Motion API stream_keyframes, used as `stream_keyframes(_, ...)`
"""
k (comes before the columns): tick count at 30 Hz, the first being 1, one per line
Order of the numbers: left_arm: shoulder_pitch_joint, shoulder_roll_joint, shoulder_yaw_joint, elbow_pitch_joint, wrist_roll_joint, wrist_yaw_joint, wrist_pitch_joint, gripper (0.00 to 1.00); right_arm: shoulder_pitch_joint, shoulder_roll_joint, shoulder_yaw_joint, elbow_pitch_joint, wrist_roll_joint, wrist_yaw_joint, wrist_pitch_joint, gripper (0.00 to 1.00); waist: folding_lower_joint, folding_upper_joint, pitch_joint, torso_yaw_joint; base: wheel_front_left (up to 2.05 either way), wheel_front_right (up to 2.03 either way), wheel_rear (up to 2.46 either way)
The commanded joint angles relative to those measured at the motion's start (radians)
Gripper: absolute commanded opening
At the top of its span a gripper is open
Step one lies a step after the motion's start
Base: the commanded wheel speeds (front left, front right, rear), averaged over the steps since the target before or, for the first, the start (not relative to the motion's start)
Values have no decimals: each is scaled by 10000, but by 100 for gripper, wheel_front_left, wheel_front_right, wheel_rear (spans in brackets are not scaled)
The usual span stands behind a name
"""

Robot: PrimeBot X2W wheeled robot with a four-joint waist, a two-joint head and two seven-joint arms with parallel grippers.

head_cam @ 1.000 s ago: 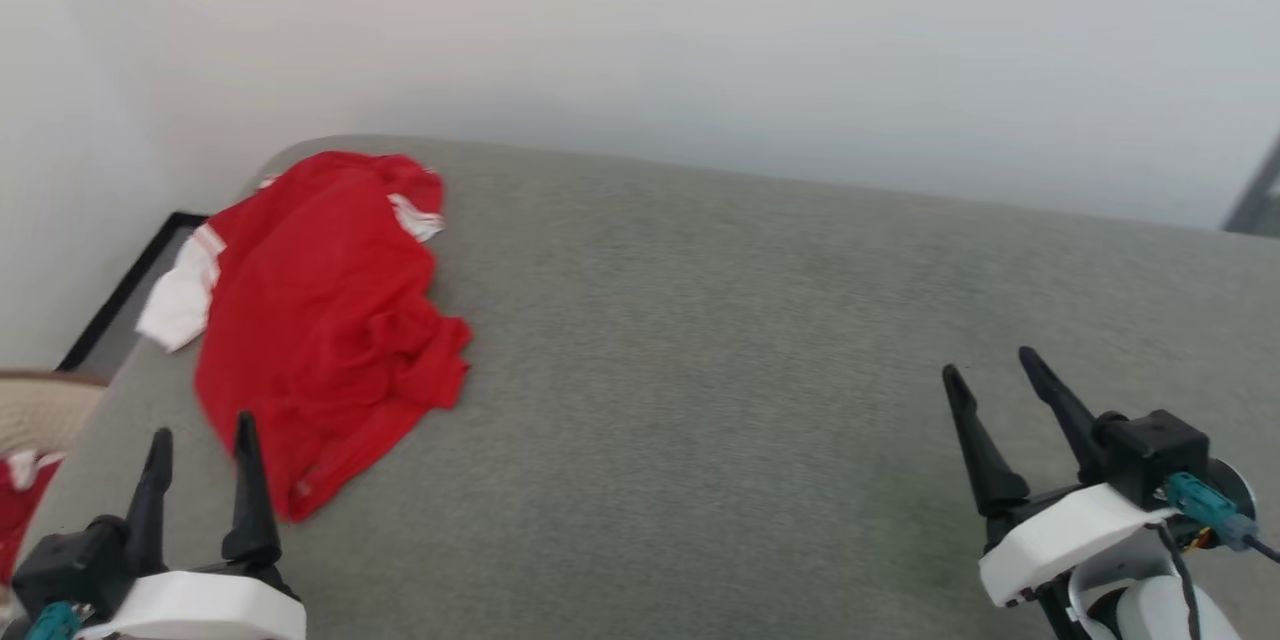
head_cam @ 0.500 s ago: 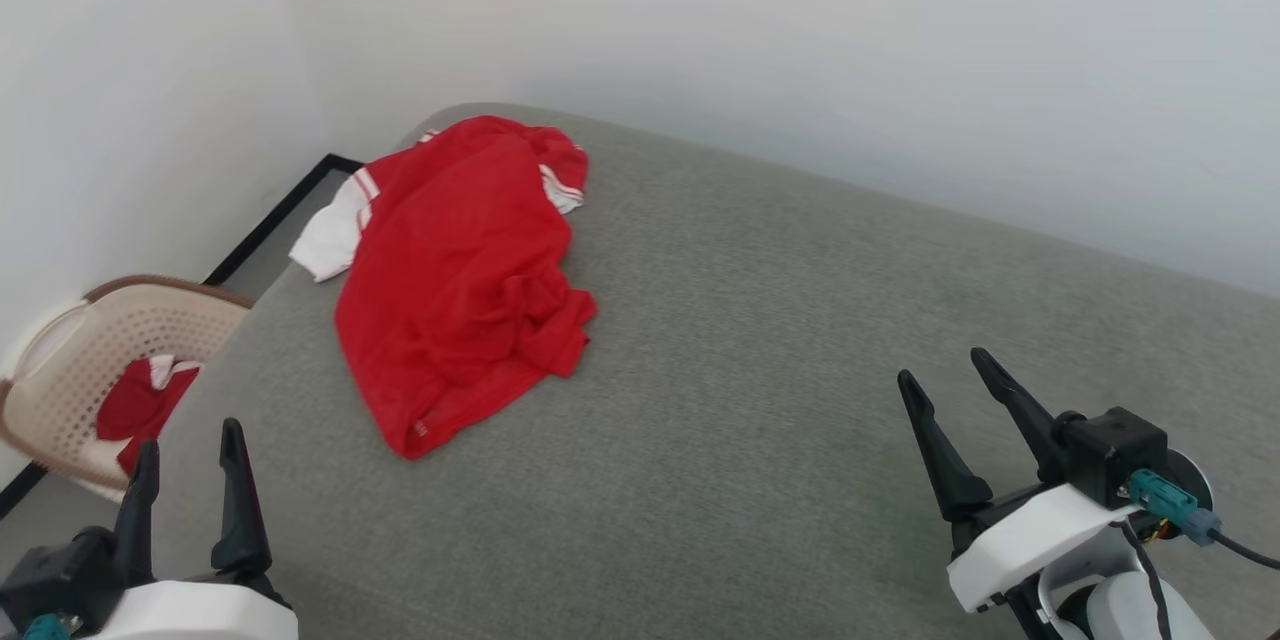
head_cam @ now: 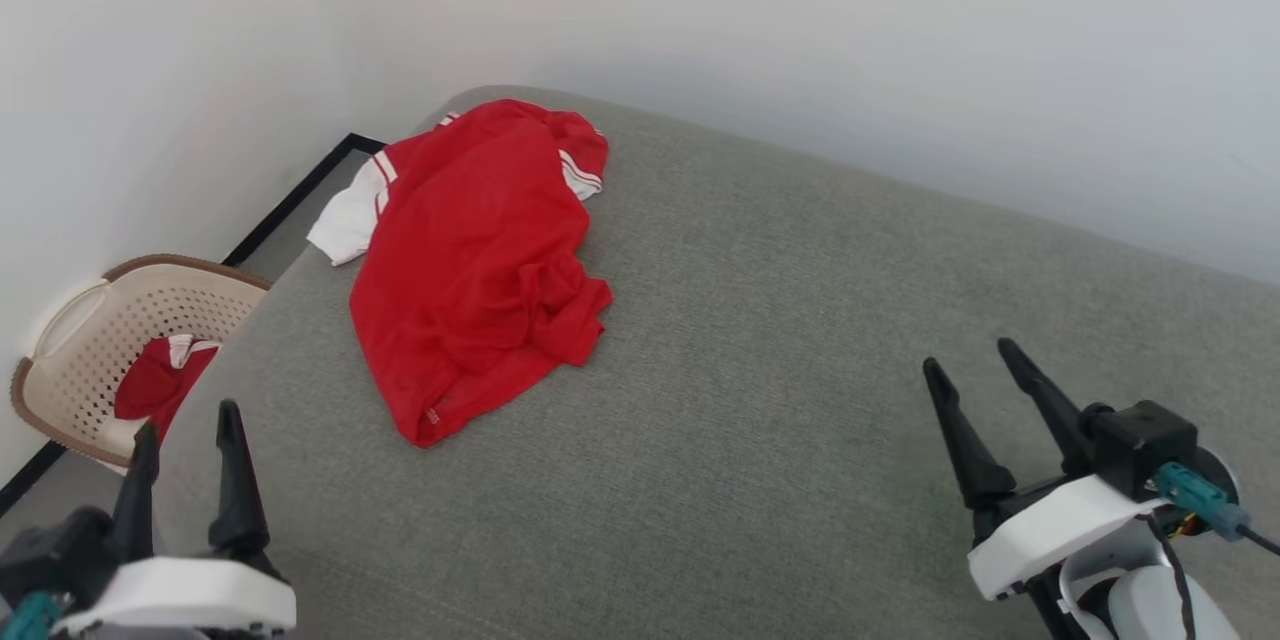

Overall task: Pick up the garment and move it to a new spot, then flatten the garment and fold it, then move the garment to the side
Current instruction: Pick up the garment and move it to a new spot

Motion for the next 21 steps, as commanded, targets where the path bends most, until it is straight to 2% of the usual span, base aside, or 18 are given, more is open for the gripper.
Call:
stream_keyframes(1, -213, 63, -14, 49, -43, -46, 18, 100, -7, -35, -75, -69, 57, -3, 21, 100, 0, 0, 76, -94, 0, 0, 0)
stream_keyframes(14, -3110, 856, -173, 1699, -234, -521, 455, 100, -486, -493, -396, -939, -13, -1, 423, 100, 0, 0, 1488, -1371, 0, 0, 0)
stream_keyframes(19, -4469, 1152, -211, 2862, -483, -741, 646, 100, -850, -865, -408, -1429, 38, -1, 667, 100, 0, 0, 2467, -2003, 0, 0, 0)
stream_keyframes(21, -5383, 1271, -280, 3793, -593, -810, 776, 100, -1075, -1089, -439, -1654, 66, -1, 736, 100, 0, 0, 3021, -2341, 0, 0, 0)
